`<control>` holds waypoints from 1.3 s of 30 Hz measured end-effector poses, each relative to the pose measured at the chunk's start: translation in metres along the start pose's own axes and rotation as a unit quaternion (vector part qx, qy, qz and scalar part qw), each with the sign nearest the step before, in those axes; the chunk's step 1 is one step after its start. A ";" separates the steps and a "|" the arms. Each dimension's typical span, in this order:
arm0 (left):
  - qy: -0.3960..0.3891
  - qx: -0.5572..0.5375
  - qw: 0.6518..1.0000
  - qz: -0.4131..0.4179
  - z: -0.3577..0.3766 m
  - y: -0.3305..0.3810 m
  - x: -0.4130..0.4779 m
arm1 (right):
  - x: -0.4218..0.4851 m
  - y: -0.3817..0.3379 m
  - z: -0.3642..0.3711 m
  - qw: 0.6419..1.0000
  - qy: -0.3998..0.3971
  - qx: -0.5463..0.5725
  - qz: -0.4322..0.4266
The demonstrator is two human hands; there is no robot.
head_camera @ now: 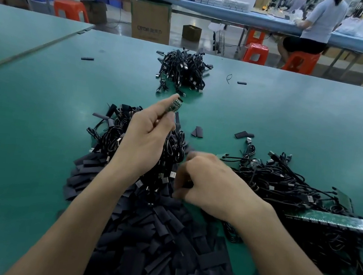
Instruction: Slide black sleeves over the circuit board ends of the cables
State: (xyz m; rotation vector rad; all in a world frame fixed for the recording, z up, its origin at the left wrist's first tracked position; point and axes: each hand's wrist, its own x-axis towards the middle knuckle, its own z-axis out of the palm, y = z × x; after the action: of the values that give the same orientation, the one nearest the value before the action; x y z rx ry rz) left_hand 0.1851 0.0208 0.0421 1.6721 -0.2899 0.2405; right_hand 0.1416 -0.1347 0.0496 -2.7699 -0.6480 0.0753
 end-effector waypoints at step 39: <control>-0.002 -0.007 1.000 -0.010 0.001 0.001 -0.005 | -0.004 0.029 -0.015 0.858 0.254 0.444 0.051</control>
State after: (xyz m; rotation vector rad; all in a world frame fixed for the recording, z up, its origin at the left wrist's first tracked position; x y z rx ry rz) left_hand 0.1806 0.0195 0.0411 1.6613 -0.2774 0.2197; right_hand 0.1519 -0.1652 0.0551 -1.7983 -0.2190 -0.2643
